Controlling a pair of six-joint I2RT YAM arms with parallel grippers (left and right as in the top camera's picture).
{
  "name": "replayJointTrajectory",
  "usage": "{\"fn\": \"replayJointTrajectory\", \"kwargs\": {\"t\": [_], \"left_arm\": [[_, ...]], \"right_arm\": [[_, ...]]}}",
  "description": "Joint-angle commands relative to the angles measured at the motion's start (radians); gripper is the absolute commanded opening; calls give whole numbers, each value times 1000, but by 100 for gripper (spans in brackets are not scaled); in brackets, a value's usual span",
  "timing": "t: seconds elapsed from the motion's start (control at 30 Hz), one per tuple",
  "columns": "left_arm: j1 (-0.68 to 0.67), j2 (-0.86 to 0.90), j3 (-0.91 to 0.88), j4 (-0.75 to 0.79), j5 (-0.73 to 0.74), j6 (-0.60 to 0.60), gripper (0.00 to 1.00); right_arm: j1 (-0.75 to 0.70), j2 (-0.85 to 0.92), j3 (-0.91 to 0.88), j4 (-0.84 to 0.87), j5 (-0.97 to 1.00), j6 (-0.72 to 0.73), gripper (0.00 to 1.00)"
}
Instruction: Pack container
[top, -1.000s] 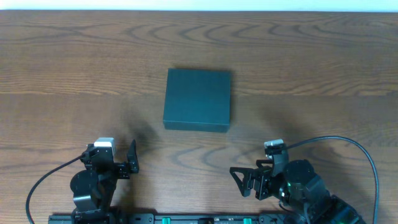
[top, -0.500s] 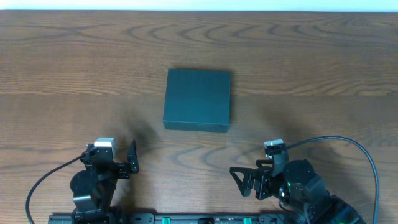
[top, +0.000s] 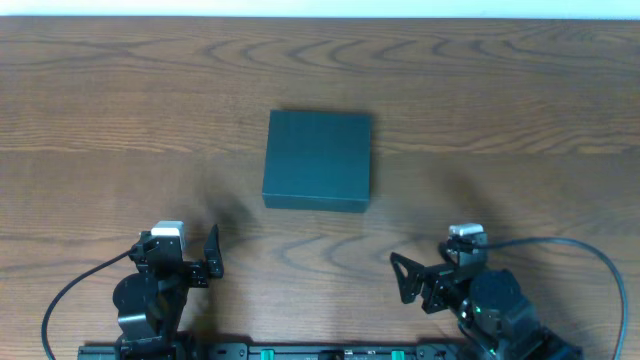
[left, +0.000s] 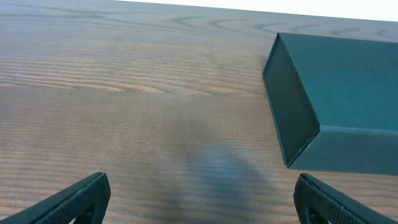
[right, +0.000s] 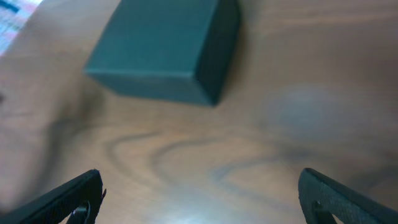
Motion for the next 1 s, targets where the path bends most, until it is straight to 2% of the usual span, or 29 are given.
{"fn": "replayJointTrajectory", "kwargs": {"t": [0.0,0.2,0.33,0.97], "left_arm": [[8,-8,-21,1,-10,-7,95],[8,-8,-21,1,-10,-7,95],[8,-8,-21,1,-10,-7,95],[8,-8,-21,1,-10,-7,95]], "right_arm": [[-23,-73,-87,45,101,-150,99],[-82,-203,-250,156,100,-175,99],[-111,-251,-246,155,97,-204,99],[-118,-249,-246,155,90,-204,99]]}}
